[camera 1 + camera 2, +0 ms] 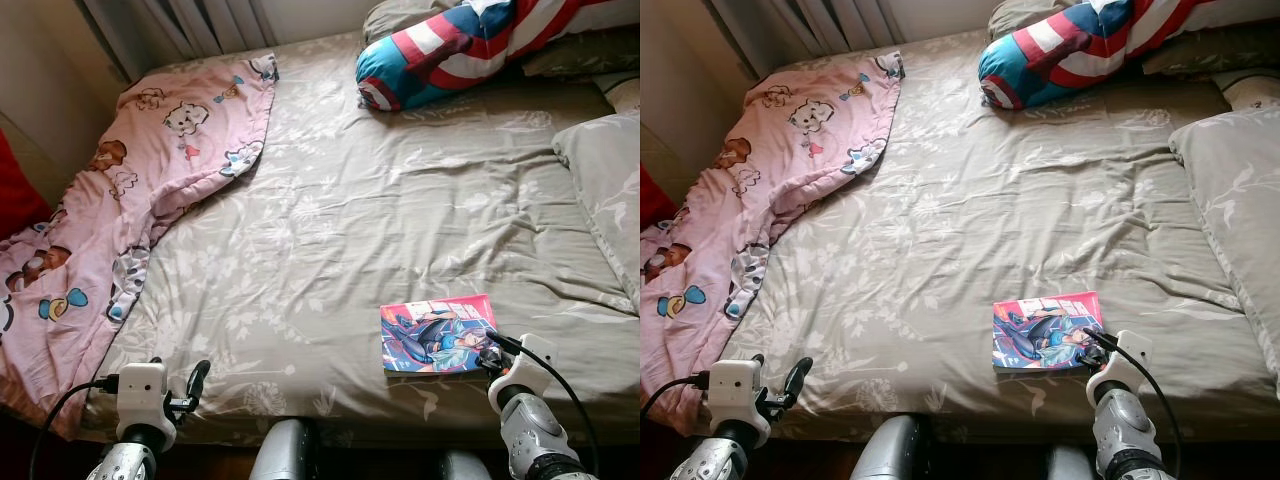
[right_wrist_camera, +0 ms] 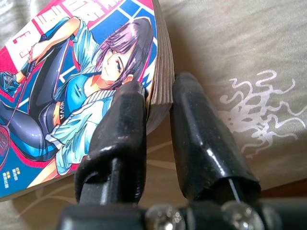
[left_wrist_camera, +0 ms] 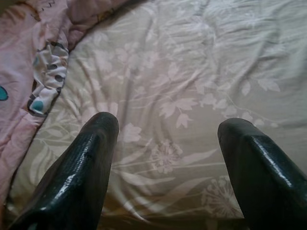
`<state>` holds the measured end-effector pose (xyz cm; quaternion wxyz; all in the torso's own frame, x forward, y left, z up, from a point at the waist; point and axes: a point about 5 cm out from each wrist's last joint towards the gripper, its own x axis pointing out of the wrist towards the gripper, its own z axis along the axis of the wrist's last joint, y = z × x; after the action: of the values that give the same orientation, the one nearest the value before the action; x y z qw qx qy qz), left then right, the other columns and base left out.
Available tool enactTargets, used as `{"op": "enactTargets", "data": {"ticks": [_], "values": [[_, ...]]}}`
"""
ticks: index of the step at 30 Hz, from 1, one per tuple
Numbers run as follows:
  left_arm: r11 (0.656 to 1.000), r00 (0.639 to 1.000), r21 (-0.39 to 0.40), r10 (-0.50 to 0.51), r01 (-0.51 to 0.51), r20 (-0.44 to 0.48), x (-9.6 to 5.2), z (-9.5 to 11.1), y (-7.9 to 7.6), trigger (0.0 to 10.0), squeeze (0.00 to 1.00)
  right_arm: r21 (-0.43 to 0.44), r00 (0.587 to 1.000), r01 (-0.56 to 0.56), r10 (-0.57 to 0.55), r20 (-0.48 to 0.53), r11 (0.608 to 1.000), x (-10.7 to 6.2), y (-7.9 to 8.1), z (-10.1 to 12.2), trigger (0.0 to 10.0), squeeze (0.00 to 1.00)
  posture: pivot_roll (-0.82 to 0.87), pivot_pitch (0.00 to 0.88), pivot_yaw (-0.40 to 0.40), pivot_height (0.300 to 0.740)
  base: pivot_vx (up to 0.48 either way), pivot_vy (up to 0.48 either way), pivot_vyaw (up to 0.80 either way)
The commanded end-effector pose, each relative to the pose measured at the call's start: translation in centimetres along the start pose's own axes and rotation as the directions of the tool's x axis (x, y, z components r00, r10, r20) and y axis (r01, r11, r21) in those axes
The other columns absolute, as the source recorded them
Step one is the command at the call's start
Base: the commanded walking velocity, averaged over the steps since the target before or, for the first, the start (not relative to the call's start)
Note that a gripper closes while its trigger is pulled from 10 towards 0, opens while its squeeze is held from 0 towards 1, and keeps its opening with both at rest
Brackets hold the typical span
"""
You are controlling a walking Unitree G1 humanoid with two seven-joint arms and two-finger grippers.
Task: Clean up the room
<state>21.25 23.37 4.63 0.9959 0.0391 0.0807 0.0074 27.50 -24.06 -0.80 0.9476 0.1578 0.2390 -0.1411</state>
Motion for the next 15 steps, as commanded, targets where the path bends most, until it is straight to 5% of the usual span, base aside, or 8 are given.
{"op": "enactTargets", "data": {"ticks": [1,3,5,8,9,10,15], "values": [[1.000,0.999,0.015,0.023,-0.022,-0.032,-0.6,-0.4,0.9,10.0,0.00,-0.011,1.000,0.005,-0.005,-0.007,1.000,-0.1,0.1,-0.4,10.0,1.00,0.03,0.215,0.192,0.651,0.000,0.000,0.00],[1.000,0.999,0.013,0.026,-0.026,-0.033,-0.6,-0.3,0.9,10.0,0.00,-0.052,0.999,0.025,-0.024,0.022,0.998,0.0,0.0,0.2,10.0,1.00,0.03,0.215,0.192,0.651,0.000,0.000,0.00],[1.000,0.999,0.009,0.029,-0.028,-0.034,-0.6,-0.3,0.8,10.0,0.00,-0.081,0.998,0.035,-0.031,0.054,0.996,0.2,0.0,1.0,10.0,0.57,0.02,0.215,0.191,0.651,0.000,0.000,0.00],[0.999,0.999,0.005,0.032,-0.032,-0.036,-0.6,-0.3,0.8,10.0,0.00,-0.072,0.994,0.053,-0.046,0.095,0.996,0.3,0.0,2.0,10.0,0.51,0.02,0.215,0.190,0.651,0.000,0.000,0.00],[0.999,0.999,0.003,0.033,-0.033,-0.036,-0.6,-0.4,0.8,10.0,0.00,-0.071,0.993,0.058,-0.050,0.104,0.996,0.4,0.0,2.2,10.0,0.31,0.02,0.212,0.187,0.651,0.000,0.000,0.00],[0.999,0.999,0.000,0.035,-0.035,-0.037,-0.5,-0.4,0.7,10.0,0.00,-0.074,0.992,0.064,-0.056,0.112,0.995,0.5,0.1,2.5,10.0,0.00,0.02,0.210,0.185,0.651,0.000,0.000,0.00],[0.999,0.998,-0.006,0.042,-0.043,-0.038,-0.2,-0.5,0.5,10.0,0.00,-0.116,0.993,0.075,-0.063,0.105,0.990,0.4,0.3,2.1,10.0,0.00,0.01,0.192,0.173,0.651,0.000,0.000,0.00]]}}
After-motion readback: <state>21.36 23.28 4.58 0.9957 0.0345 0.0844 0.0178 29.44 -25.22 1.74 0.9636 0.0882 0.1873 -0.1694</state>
